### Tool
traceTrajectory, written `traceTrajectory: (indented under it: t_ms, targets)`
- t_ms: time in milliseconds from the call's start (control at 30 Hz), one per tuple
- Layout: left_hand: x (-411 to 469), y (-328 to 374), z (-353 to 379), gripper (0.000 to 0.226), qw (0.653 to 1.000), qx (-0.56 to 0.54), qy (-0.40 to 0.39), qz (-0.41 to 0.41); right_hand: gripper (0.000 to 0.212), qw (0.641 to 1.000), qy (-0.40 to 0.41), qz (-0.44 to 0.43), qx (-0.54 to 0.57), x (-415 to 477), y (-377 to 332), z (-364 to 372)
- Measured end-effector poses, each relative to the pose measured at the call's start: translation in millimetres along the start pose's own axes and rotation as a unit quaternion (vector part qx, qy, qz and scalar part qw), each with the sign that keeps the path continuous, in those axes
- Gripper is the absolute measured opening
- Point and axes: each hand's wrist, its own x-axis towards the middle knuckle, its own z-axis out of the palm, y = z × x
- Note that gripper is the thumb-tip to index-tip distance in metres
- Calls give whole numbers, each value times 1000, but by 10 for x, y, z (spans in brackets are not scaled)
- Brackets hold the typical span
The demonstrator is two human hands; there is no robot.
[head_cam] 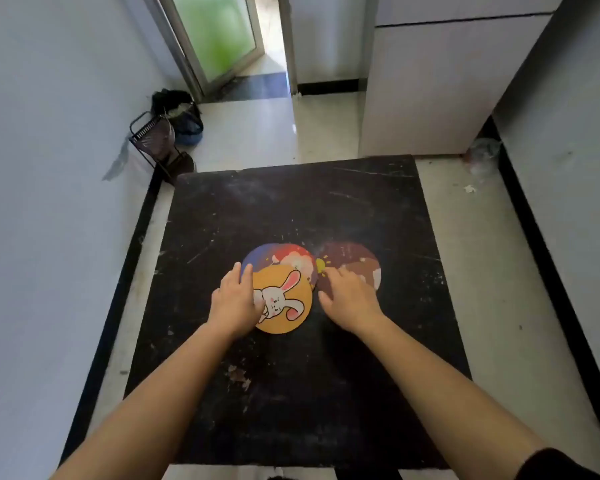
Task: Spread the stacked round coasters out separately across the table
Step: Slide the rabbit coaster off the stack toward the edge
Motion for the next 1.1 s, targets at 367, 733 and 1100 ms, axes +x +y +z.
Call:
traceTrajectory:
  t_ms: [367, 733, 1100]
  targets:
    - [452, -164, 669, 58, 979, -168, -22, -114, 58, 933, -50, 209, 287, 386, -24, 988]
    - [72, -229, 394, 60, 920, -363, -56, -136, 22, 930, -23, 138, 341, 199, -93, 508]
    - [-893, -366, 545, 11, 845, -505, -92, -151, 37, 887, -27, 235, 396, -747, -188, 470]
